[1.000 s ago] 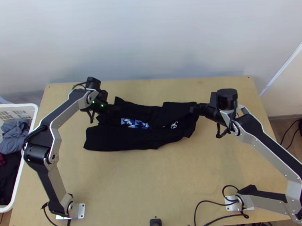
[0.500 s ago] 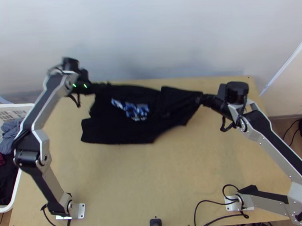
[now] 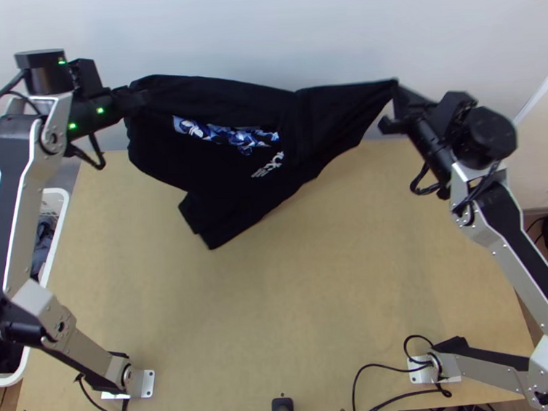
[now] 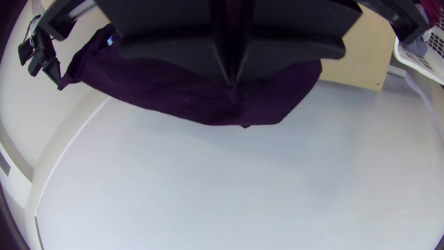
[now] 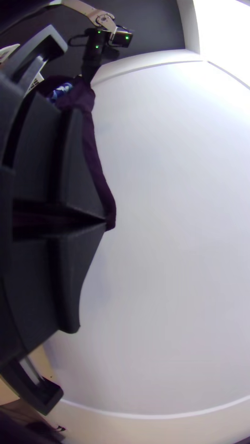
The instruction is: Fold the t-shirt
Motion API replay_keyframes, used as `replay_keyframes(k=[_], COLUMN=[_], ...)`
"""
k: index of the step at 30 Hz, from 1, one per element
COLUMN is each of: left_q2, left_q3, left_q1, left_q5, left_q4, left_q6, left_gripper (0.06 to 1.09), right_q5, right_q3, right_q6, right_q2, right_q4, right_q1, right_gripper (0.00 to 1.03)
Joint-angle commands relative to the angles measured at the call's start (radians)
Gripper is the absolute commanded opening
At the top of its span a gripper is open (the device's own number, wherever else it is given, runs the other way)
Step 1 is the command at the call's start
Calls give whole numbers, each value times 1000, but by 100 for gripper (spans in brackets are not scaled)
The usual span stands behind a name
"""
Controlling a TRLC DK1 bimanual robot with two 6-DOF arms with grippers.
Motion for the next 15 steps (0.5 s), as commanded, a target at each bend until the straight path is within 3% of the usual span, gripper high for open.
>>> replay_keyframes(k=[1, 15], left_q2=[-48, -342], left_q3=[-31, -968], left_q1=[-3, -146], left_q5=[-8, 22], left_q4=[-72, 59], left_q6=[-20, 12], left_gripper=[9, 9], right_q5=[13, 11], right_q3=[13, -409], right_q6=[-19, -11], right_q2=[-37, -238], right_q4=[-11, -119], right_q1=[-3, 23], right_gripper=[3, 3])
